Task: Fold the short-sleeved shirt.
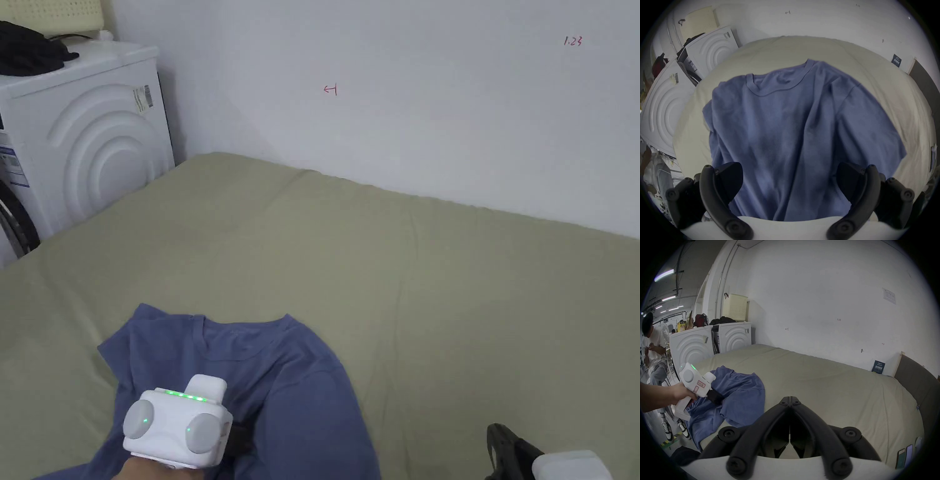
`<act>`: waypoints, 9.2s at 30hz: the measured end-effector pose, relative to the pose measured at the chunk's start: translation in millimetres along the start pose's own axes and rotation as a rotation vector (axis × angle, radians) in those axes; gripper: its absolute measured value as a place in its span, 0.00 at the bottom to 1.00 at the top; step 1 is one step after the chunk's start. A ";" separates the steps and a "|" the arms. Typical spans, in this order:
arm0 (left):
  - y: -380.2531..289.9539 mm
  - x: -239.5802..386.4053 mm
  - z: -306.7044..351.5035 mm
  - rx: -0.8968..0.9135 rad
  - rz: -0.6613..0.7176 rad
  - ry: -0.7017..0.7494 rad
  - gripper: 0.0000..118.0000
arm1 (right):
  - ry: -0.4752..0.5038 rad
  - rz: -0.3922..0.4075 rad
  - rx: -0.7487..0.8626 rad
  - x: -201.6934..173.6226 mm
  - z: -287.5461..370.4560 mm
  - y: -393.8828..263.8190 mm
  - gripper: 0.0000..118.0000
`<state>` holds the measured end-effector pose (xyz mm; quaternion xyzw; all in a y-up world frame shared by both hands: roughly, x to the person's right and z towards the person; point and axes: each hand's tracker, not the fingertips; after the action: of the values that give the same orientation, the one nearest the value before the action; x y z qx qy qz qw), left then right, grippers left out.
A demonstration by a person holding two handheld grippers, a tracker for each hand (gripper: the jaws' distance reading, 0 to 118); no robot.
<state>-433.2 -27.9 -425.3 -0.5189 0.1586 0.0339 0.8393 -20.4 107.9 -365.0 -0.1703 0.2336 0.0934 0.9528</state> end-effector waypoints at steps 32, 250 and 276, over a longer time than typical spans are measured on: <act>21.4 524.2 135.5 0.202 -0.449 -0.805 0.06 | -0.447 -0.159 -0.034 197.8 147.4 -48.5 0.00; -118.4 54.3 87.7 0.229 -0.412 -0.393 0.06 | -0.229 -0.393 -0.241 153.1 222.4 -103.4 0.00; -122.0 67.2 121.1 0.256 -0.315 -0.391 0.06 | -0.189 -0.213 -0.719 329.7 -90.6 -121.6 0.96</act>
<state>-314.5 15.6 -290.7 -0.4107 -0.0858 -0.0178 0.9075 261.5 -5.4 -563.5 -0.5076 0.0778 0.0850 0.8539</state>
